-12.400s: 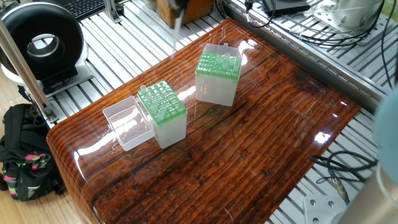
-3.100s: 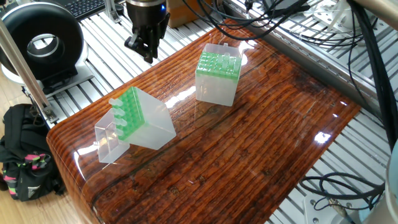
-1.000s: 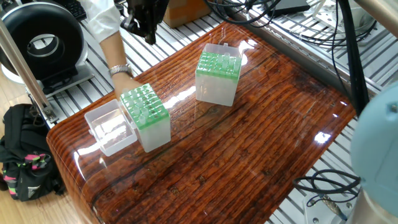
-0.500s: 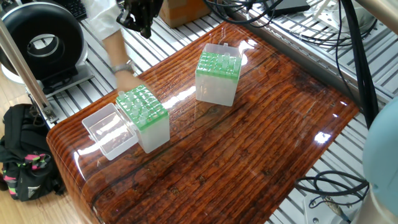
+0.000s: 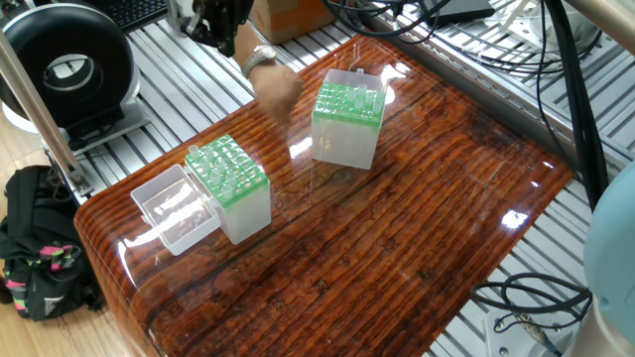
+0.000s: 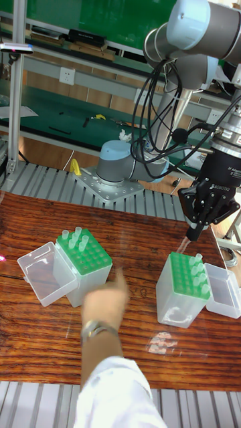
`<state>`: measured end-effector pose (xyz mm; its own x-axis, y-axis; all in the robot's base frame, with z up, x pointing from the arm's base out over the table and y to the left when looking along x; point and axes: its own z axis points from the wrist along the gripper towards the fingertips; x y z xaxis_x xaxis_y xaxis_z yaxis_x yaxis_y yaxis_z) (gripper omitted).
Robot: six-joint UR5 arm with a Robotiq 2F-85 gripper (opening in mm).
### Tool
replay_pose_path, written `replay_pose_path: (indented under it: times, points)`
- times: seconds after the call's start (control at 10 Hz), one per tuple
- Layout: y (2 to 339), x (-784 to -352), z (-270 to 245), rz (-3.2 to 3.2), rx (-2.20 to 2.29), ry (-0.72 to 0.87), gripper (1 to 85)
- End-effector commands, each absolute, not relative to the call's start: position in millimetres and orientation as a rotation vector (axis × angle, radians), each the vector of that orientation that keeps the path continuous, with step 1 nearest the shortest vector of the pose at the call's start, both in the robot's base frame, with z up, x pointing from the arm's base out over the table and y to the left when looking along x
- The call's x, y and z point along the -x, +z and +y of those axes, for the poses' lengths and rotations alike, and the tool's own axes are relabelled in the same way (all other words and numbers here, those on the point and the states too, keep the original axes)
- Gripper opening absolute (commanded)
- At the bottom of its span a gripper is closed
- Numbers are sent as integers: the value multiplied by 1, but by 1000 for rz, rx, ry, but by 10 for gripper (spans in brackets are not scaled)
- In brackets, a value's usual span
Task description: Transfer all large pipette tips from one holder to another
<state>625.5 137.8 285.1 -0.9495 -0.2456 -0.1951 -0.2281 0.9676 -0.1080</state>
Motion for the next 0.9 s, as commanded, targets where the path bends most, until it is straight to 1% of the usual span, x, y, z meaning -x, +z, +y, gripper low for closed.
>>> replay_pose_path:
  times: [0.0, 0.2, 0.4, 0.6, 0.8]
  points:
    - [286, -628, 146, 2900, 351, -82, 10]
    - [285, -628, 156, 2895, 348, -41, 10]
    - [286, -625, 157, 2890, 331, -55, 10]
    - [288, -621, 166, 2878, 332, -22, 10]
    - [288, -615, 166, 2879, 305, -50, 10]
